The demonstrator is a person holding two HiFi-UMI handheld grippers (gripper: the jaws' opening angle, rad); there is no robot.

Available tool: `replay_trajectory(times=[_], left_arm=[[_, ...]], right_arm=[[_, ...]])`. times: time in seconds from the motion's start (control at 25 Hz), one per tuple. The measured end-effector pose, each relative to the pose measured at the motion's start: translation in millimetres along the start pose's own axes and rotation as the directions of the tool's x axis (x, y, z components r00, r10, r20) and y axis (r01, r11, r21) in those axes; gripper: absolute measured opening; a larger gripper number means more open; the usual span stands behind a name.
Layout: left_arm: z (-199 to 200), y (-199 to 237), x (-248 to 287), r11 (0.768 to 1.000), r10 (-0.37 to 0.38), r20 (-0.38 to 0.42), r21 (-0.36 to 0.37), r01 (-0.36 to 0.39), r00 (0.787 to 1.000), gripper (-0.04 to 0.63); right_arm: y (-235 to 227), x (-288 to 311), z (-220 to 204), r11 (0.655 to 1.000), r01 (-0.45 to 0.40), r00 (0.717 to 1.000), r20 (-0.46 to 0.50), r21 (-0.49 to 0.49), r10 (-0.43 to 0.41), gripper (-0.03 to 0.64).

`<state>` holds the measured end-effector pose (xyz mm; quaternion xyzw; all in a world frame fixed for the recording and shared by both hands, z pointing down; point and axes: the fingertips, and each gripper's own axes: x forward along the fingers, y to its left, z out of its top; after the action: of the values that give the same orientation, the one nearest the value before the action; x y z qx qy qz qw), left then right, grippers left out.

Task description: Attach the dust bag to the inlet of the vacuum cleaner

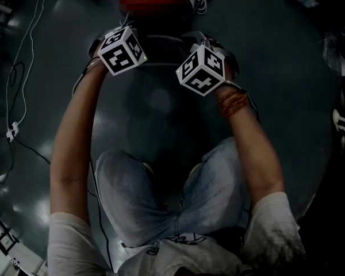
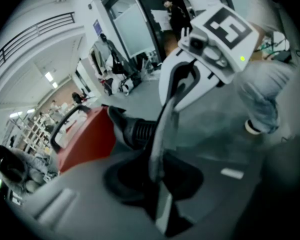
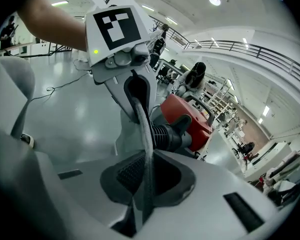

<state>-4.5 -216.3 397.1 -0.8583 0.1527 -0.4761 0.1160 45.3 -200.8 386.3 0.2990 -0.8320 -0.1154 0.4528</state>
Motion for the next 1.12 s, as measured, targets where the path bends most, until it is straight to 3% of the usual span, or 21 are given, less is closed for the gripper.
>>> replay_trajectory(times=[0.2,0.44,0.84,0.96,1.12], left_arm=[[0.8,1.9,-0.1,0.998,-0.038,-0.013,0.043,0.038,0.999,0.064],[-6.5,-5.5,4.2,0.999,-0.033,-0.01,0.019,0.033,0.999,0.057],[-3.8,4.4,-18.6,0.999,0.048,0.028,0.005,-0.048,0.998,0.021],[-3.2,6.6,-18.5,0.998,0.06,0.039,-0.03,-0.059,0.997,0.018],[2.5,6.2,-14.5,0.998,0.059,0.036,-0.018,-0.059,0.998,0.017]], right_arm=[[3.6,2.0,-2.8,1.0,-0.017,1.0,-0.001,0.016,0.017,0.029],[-4.5,1.2,2.7,0.999,-0.01,1.0,-0.03,-0.054,0.009,0.029],[-3.4,1.5,1.8,0.999,-0.032,0.999,-0.021,0.0,0.032,0.031],[1.4,-5.9,1.5,0.999,-0.044,0.999,-0.008,0.011,0.044,0.032],[3.6,-12.0,-9.0,0.999,-0.019,1.0,0.009,0.03,0.019,0.031]])
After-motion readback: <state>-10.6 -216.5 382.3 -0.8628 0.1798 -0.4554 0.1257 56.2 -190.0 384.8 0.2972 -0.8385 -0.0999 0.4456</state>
